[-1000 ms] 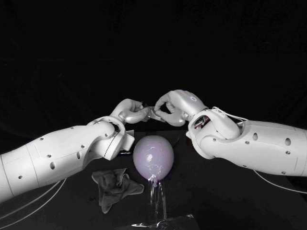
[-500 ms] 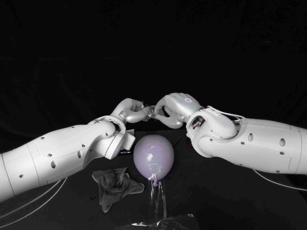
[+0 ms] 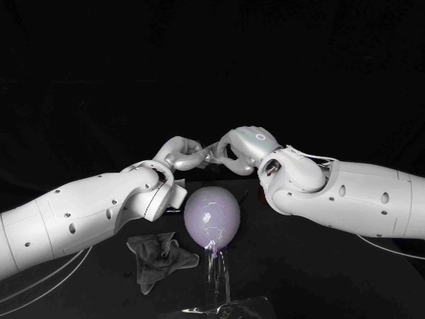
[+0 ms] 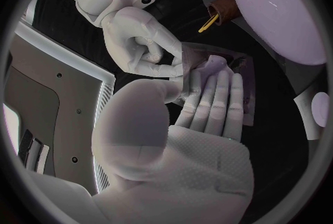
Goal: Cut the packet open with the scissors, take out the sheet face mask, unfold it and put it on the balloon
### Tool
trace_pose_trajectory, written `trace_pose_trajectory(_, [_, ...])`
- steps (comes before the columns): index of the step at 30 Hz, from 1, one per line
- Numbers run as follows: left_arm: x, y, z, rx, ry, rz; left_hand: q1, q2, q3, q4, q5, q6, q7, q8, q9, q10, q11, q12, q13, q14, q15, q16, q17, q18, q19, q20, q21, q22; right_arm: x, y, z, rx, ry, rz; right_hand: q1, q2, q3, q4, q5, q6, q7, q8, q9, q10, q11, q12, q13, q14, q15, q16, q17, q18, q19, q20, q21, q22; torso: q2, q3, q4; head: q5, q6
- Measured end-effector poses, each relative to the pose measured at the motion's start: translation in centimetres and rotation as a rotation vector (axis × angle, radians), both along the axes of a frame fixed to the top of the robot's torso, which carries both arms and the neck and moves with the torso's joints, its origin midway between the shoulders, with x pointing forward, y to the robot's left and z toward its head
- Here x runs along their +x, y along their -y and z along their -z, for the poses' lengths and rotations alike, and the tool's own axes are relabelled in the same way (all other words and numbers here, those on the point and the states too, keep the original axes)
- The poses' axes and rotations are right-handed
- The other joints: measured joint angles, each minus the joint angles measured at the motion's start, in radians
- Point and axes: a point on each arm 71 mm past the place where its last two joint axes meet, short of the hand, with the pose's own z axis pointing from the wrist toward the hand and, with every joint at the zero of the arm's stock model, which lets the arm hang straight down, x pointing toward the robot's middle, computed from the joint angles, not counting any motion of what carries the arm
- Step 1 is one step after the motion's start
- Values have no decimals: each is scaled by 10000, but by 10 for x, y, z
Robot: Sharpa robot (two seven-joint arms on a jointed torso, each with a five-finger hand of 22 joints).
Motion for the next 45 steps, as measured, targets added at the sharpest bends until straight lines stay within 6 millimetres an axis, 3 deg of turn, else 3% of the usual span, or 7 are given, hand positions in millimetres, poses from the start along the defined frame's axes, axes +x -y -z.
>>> trace_pose_trajectory(7, [-1, 1, 0, -182, -115, 110, -38, -38, 98, 98, 0, -269, -13, 149, 144, 461, -33, -58, -2, 235, -22, -164, -141, 0, -24, 23, -177, -129, 2, -2, 0, -93, 41, 99, -66, -66, -68, 68, 0, -67, 66, -89, -82, 5, 76, -20, 2, -1, 0, -4, -2, 0, -32, 34, 0, 4, -3, 0, -1, -20, -1])
trace_pose_trajectory(21, [-2, 2, 3, -797, -473, 162, 113, 353, -258, 703, -2, -753, 32, 405, 306, 759, 14, -204, -2, 402, -21, -504, -353, 1, -45, 33, -515, -364, 3, -6, 3, -275, -407, 129, -105, -133, -124, 124, 0, -27, 26, -125, -115, 5, 77, -34, -7, -36, 36, 6, -7, -1, -37, 100, 0, 7, -4, -4, 1, -41, 12])
trace_pose_trajectory(22, [-2, 2, 3, -833, -489, 160, 139, 378, -279, 751, -3, -787, 1, 443, 306, 777, -4, -204, -2, 402, -21, -558, -382, -83, -141, 24, -594, -403, 3, -7, 3, -291, -446, 127, -105, -133, -124, 124, 0, -26, 25, -125, -115, 5, 76, -37, -7, -36, 36, 6, -6, -1, -37, 100, 0, 7, -4, -4, 2, -42, 12])
trace_pose_trajectory(34, [-3, 2, 5, -1106, -656, 227, 227, 464, -265, 764, -19, -837, 18, 478, 305, 792, -20, -263, -3, 403, -20, -707, -470, -147, -207, 17, -746, -495, 5, -8, 4, -460, -779, 138, -78, -153, -122, 126, 24, 16, -17, -125, -160, 0, 72, -59, -1, -36, 36, -1, 0, -1, -37, 101, -36, 0, -3, 0, 2, -50, 10])
trace_pose_trajectory(41, [-4, 3, 5, -1173, -698, 358, 302, 477, -266, 762, -19, -894, 5, 478, 304, 813, 3, -270, -6, 402, -19, -756, -513, -160, -234, 15, -858, -530, 6, -8, 5, -486, -860, 150, 79, 4, -36, 152, 38, 52, -53, -125, -203, -1, 70, -75, 1, -36, 36, -17, 0, -1, -38, 100, -36, 3, -1, 0, 6, -58, 7])
trace_pose_trajectory(42, [-4, 2, 5, -1177, -701, 383, 321, 475, -266, 762, -20, -911, 16, 478, 304, 826, 17, -270, -6, 402, -18, -756, -516, -270, -273, 18, -858, -529, 7, -8, 5, -488, -867, 150, 79, 4, -36, 152, 38, 56, -57, -125, -214, -1, 70, -79, 1, -36, 36, -27, 0, -1, -39, 100, -36, 5, -1, -1, 6, -60, 5])
trace_pose_trajectory(45, [-4, 2, 5, -1183, -705, 437, 321, 475, -266, 762, -22, -928, 3, 478, 302, 830, 13, -270, -8, 402, -18, -796, -525, -298, -306, 17, -859, -538, 7, -8, 6, -498, -887, 139, 187, 113, 9, 107, 38, 66, -66, -125, -229, -2, 70, -96, 1, -36, 36, -10, -6, -1, -39, 100, -36, 6, -1, -1, 6, -62, -3])
